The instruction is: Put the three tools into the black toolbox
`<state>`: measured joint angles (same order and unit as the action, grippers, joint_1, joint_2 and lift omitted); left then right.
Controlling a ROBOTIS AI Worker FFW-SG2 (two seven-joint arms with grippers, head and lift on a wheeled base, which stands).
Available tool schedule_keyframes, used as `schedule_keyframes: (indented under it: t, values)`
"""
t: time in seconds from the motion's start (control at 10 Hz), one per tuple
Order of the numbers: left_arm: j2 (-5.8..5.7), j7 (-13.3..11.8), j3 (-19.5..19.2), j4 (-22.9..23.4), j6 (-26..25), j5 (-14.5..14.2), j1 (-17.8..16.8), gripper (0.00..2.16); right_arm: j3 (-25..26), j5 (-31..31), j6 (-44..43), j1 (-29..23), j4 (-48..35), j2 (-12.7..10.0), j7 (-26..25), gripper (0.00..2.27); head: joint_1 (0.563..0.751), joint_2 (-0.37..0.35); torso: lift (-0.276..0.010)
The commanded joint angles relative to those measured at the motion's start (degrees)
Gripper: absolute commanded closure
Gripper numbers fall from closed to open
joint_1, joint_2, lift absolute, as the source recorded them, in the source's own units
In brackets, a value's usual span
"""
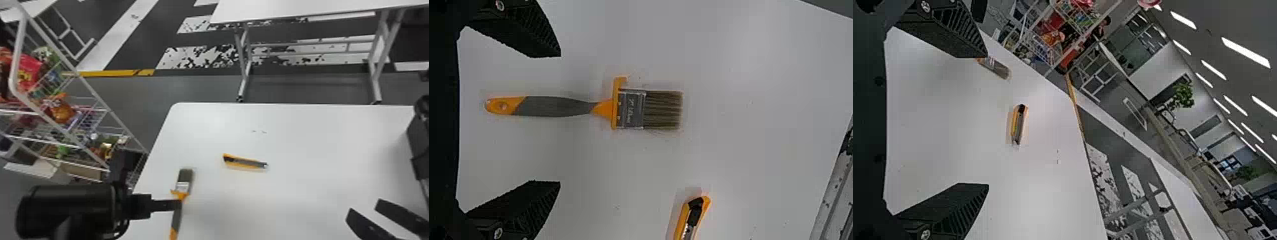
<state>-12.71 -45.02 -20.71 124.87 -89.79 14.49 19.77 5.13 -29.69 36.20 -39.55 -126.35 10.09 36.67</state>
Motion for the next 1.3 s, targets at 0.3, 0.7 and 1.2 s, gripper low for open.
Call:
schedule_keyframes:
  t: [0.3,0.7,1.2]
  values:
    - [-0.47,2.3,8.3,-4.2,-0.2,9.8,-4.1,0.08,1.7,-2.0,-0.2,-0.3,-0.3,0.1,0.5,0.08,0.695,0.350,-0.051]
    - [-0.21,2.6,9.8,-6.8,-0.2,10.3,-3.8,0.08,1.7,-2.3,-0.6,-0.2,-0.2,0.1,0.6,0.08,0.695,0.350,-0.051]
    - [0.14,3.9,10.2,-13.6,-0.2,8.9,-4.3,0.07,2.3,-2.6,-0.6,-0.4,0.0,0.1,1.0,0.08,0.695,0.350,-0.051]
